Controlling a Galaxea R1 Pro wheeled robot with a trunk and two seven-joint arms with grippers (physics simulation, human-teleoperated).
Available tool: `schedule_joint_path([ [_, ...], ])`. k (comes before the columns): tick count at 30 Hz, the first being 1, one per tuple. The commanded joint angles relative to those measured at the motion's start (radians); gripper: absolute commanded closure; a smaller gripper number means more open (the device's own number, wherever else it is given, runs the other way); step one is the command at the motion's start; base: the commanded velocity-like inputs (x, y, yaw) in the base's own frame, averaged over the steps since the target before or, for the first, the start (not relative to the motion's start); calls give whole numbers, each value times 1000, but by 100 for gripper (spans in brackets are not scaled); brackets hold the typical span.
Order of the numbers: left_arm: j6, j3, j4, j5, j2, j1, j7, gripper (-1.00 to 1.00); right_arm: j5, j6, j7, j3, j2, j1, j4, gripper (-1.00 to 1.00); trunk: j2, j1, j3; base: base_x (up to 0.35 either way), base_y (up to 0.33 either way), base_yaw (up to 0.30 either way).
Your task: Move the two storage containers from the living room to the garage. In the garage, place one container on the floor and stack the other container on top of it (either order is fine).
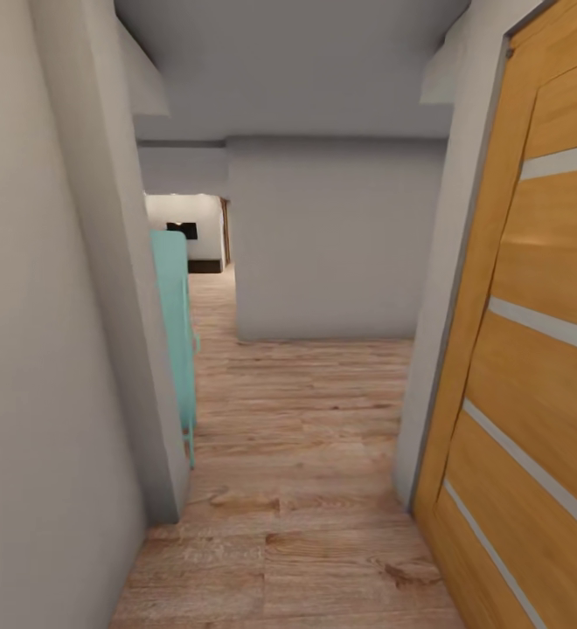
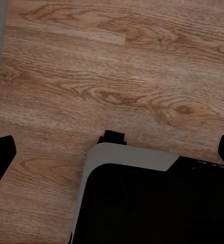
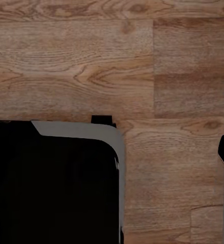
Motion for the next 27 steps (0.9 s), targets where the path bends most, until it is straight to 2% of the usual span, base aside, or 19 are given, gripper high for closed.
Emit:
schedule_joint_path([
  [1, -3, 0, 1, 5, 0, -1, 1, -100, -10, -5, 3, 9, 0, -1, 3, -100, -1, 1, -1, 323, 0, 0],
  [27, -3, -1, 1, 5, 0, -1, 1, -100, -10, -5, 4, 7, 2, -1, 3, -100, -1, 1, -1, 323, 0, 0],
])
